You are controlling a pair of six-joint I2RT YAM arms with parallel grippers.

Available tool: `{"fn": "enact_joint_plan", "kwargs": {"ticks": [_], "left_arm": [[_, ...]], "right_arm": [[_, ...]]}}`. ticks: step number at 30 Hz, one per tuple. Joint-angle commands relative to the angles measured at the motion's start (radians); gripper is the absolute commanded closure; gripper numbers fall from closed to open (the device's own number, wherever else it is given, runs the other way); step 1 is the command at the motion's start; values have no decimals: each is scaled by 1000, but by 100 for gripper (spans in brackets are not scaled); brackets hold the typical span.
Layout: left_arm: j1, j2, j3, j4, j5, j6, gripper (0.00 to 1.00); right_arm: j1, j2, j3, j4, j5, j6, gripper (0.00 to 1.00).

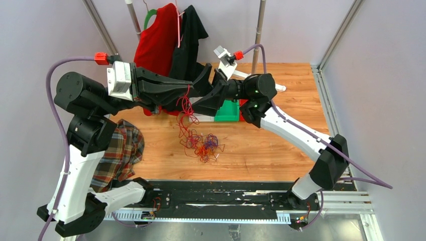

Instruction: Untangle the cables

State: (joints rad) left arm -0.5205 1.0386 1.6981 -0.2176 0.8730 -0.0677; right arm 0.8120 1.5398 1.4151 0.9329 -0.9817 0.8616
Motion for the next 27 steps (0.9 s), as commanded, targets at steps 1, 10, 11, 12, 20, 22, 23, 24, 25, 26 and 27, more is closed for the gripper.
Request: {"fn": "enact_joint_plan", "kwargs": {"ticks": [1,10,11,12,20,22,23,24,25,26,27], "left_arm": [[-6,-14,1,37,22,-27,100],[-6,-34,-14,-15,18,37,100],[-6,-36,-17,-14,19,40,100],[-6,-37,-19,-14,20,42,100],[-6,-34,-19,-8,14,49,100],[-6,-33,-19,-6,12,48,100],[-6,-32,-20,-3,11,45,100],[-6,-31,-20,1,11,39,100],[-6,-31,-20,5,12,35,100],[-6,-30,-21,9,13,31,100],[-6,-30,-22,13,14,25,100]], "right_arm": [[22,45,52,133,19,76,36],[23,29,3,238,55,146,27],[24,25,-2,240,61,146,27],[25,24,-3,245,65,151,27],[55,62,21,300,47,205,28],[63,67,28,292,51,195,28],[70,68,34,268,53,181,28],[75,69,40,252,55,167,28],[78,69,42,236,62,152,28],[81,71,47,219,69,139,28],[84,74,54,201,77,126,29]]}}
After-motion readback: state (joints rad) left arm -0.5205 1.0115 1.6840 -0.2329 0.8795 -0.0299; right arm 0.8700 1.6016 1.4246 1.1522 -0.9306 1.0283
